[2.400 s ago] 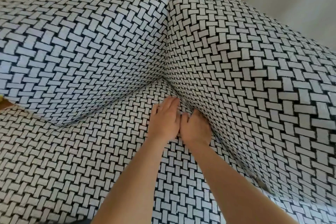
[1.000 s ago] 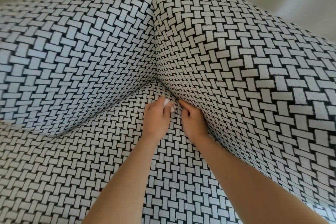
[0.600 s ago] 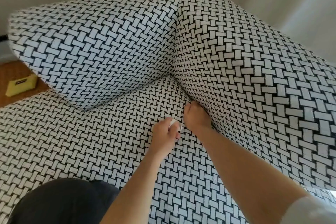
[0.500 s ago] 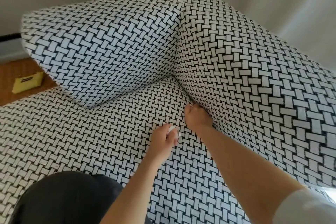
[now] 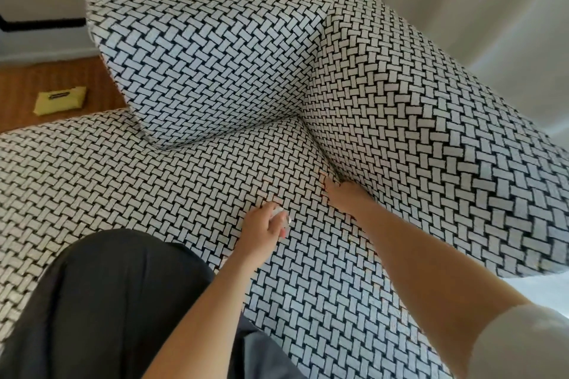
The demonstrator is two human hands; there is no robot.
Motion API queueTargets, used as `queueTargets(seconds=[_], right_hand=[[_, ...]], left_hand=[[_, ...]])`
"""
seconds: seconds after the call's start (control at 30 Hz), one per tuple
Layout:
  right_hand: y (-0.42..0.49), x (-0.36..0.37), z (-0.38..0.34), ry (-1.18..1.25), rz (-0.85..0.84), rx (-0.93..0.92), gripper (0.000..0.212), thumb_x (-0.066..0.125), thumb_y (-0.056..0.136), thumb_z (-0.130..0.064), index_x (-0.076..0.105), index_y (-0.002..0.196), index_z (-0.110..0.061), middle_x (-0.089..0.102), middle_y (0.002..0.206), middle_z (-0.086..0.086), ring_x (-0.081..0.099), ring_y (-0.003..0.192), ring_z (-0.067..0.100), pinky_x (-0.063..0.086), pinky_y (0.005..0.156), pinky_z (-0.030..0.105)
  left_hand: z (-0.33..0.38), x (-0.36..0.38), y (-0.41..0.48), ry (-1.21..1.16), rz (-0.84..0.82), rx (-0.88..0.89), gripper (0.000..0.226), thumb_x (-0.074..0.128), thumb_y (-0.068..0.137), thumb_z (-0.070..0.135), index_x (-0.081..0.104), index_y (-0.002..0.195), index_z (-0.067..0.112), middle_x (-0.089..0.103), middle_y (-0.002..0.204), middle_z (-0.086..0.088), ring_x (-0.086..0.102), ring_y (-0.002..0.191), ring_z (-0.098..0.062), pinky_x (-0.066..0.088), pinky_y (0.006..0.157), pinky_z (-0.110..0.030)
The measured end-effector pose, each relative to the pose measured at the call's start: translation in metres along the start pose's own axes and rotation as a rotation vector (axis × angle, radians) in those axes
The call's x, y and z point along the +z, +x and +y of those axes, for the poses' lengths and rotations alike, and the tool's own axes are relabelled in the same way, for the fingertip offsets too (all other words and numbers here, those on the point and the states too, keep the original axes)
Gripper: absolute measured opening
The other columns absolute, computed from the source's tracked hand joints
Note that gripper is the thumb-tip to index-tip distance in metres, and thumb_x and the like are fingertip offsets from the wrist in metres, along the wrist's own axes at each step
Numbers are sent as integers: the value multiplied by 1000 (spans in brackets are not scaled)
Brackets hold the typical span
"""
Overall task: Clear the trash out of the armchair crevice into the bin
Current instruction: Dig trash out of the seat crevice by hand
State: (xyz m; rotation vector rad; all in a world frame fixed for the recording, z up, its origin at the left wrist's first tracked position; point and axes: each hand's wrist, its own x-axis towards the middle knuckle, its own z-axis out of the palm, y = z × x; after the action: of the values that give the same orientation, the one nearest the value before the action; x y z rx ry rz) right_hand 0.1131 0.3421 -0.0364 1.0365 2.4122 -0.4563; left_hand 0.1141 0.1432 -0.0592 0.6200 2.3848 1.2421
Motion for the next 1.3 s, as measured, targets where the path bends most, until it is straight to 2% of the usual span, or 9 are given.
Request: queueTargets(seconds=[0.1,0.17,0.4,0.63,0.77,0.9,1.03,1.1,1.3], right_hand=[[-1,8,14,184,46,3,34,24,98,-39,48,96,-14,45,72,2,42,60,15,34,51,23],[-4,18,29,357,132,-13,26,32,99,-28,52,96,-13,41,64,-2,36,52,11,28,45,22],[-13,39,39,800,397,0,17,53,93,-13,66,103,-10,59,68,-3,44,50,8,43,50,21],[-21,43,34,1010,545,159,25,60,86,-3,67,107,-14,68,100,1,68,83,20,59,70,34],[-31,42,35,993,600,143,19,58,88,-6,69,100,-16,68,95,-1,66,81,16,57,68,29],[-52,41,37,974,597,31,15,57,89,-7,66,97,-16,67,92,-2,60,76,7,47,58,12],[-72,29,13,1012,577,-116,17,53,90,-5,65,99,-13,63,90,-5,59,82,3,50,68,14],[-82,23,-6,982,546,-246,18,52,91,-5,64,101,-12,61,88,-9,56,81,-4,50,68,10],[-117,18,-75,837,369,-538,18,52,92,-7,63,105,-14,59,91,-10,56,85,2,46,66,2]], left_hand=[[-1,1,-2,19,13,-2,23,39,98,25,58,90,13,58,69,6,52,60,2,43,69,-16],[-3,4,-3,22,28,7,27,38,97,26,58,85,13,58,67,5,53,62,-2,46,79,-24],[-5,7,-3,-39,54,18,25,38,93,32,54,77,22,60,68,5,59,70,-11,49,86,-40],[-9,14,0,-51,98,5,25,37,88,43,53,78,27,59,64,7,56,69,-14,48,81,-53],[-9,12,1,-74,81,-17,17,42,92,34,54,84,25,61,66,7,55,68,-10,48,83,-44],[3,5,0,-137,5,-63,15,44,96,22,58,97,16,65,76,-1,48,47,6,38,52,-9],[11,-10,-9,-231,-55,-139,23,43,97,22,58,109,9,65,81,0,62,71,-14,47,65,-23],[11,-22,-13,-282,-24,-176,25,44,97,22,57,111,7,66,87,-2,65,84,-19,46,69,-18],[17,-92,-28,-524,255,-237,18,49,94,16,58,106,4,65,101,-10,63,72,-9,48,53,-10]])
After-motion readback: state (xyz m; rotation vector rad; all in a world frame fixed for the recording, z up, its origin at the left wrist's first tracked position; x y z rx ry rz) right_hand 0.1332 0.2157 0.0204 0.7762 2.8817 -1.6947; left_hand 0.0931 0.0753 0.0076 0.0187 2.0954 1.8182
